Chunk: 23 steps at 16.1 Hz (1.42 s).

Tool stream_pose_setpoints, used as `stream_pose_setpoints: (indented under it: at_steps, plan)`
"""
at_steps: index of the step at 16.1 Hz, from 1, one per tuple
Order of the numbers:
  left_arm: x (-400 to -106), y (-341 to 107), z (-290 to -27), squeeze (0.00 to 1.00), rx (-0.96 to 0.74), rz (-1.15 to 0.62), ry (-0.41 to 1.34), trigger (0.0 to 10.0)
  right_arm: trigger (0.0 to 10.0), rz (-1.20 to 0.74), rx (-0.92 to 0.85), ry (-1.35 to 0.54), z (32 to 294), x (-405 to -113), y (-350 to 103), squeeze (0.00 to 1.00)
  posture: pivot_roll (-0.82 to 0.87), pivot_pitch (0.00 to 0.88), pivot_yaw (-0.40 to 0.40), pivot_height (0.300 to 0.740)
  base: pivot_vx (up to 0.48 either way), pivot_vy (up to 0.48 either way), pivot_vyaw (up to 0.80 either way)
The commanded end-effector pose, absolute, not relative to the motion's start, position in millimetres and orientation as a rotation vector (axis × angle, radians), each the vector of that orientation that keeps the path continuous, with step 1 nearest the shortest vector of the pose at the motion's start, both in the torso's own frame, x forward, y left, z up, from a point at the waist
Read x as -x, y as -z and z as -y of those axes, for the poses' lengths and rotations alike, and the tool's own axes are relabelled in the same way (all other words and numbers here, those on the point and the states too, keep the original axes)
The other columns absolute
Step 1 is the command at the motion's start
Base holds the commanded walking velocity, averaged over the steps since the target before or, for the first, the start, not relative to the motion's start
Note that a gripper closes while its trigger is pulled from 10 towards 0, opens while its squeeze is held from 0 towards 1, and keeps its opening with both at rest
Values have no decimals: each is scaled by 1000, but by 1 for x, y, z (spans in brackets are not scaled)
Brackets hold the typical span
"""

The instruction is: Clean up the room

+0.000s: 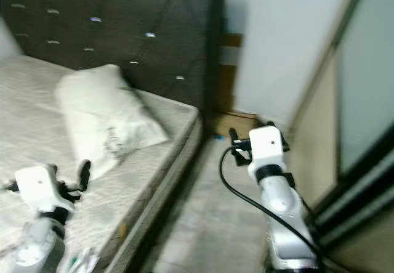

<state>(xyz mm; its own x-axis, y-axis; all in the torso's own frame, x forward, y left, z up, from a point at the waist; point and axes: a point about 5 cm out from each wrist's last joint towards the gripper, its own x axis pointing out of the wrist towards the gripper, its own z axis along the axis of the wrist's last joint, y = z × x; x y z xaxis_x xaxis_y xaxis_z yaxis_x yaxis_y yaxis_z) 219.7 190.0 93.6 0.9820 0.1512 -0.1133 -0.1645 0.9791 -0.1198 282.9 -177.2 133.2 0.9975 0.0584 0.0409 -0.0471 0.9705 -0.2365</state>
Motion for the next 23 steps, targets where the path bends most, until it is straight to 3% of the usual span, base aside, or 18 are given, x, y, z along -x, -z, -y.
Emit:
stream_pose_setpoints:
  at_steps: [1, 23]
  plan:
    - [-221, -97, -192, 0, 113, -98, -161, 10000, 10000, 65, 223, -65, 176, -284, -138, 0, -7, 49, -31, 740, 0, 0, 800]
    - [-225, -99, -193, 0, 118, -95, -154, 10000, 10000, 75, 182, -125, 169, -287, -140, 0, -6, 52, -21, 740, 0, 0, 800]
